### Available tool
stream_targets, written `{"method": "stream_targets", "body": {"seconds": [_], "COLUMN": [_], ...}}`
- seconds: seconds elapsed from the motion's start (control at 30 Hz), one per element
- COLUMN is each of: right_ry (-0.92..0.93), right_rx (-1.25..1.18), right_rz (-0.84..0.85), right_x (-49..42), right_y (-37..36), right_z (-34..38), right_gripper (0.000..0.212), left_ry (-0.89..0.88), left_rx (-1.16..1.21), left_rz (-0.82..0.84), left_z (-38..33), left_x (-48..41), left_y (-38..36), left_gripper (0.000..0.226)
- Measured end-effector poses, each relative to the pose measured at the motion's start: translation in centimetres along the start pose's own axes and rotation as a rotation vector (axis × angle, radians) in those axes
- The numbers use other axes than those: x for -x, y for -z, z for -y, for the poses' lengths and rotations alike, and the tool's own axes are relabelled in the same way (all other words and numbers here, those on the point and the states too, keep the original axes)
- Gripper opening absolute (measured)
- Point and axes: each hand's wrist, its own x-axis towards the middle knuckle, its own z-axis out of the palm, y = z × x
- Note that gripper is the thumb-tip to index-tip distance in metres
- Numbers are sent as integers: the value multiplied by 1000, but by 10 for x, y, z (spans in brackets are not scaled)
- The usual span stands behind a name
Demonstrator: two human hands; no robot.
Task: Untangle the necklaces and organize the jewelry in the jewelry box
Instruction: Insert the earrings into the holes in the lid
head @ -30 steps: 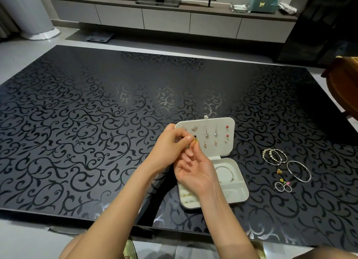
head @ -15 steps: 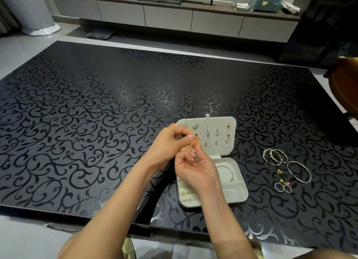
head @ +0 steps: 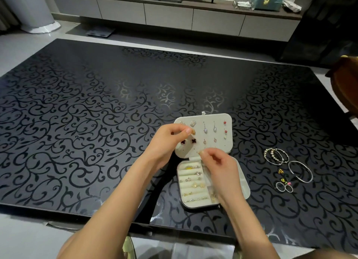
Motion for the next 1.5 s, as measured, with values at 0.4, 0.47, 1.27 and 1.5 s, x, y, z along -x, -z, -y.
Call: {"method": "stream_targets", "body": {"seconds": [0.4,0.47,1.27,1.5], "right_ry": [318,322,1109,1379], "right_rx": [844,833,1296,1177], "right_rz": [65,61,-63,-233], "right_x": [-28,-29,-61,-47], "right_y": [6,5,22,26], "right_z": [-8,-7,22,2], "right_gripper": [11,11,87,45], "left_ry": [165,166,63,91], "left_rx": [278,285,174,149], "left_rz": [2,5,335,538], "left_z": [-6,-6,-14,-22], "left_x": [-1,-1,18,24], "left_y": [5,5,23,55], "left_gripper": [16,15,12,7]}}
